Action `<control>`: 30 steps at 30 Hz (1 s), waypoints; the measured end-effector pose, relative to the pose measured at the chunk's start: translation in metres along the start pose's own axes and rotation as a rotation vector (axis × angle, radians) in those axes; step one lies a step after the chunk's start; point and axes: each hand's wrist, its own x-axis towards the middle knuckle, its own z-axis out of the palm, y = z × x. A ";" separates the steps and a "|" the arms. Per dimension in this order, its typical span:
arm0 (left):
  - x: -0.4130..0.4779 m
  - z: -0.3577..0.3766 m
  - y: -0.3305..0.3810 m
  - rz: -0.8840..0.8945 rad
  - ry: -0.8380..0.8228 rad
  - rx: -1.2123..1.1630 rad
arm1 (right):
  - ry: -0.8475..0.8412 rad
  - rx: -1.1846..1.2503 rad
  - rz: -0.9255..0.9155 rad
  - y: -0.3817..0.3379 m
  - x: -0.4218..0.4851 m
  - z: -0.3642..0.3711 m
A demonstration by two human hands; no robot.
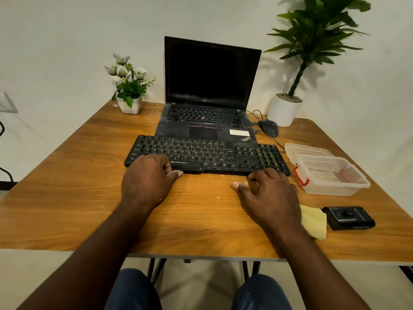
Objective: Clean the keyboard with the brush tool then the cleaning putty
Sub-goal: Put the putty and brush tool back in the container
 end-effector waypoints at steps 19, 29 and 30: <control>-0.051 0.012 0.106 0.386 -0.253 -0.153 | 0.046 0.114 0.092 0.065 -0.045 -0.061; -0.044 0.048 0.169 0.234 -0.492 -0.200 | -0.224 -0.135 0.042 0.072 -0.053 -0.073; -0.044 0.048 0.170 0.229 -0.501 -0.221 | -0.225 -0.132 0.041 0.073 -0.052 -0.073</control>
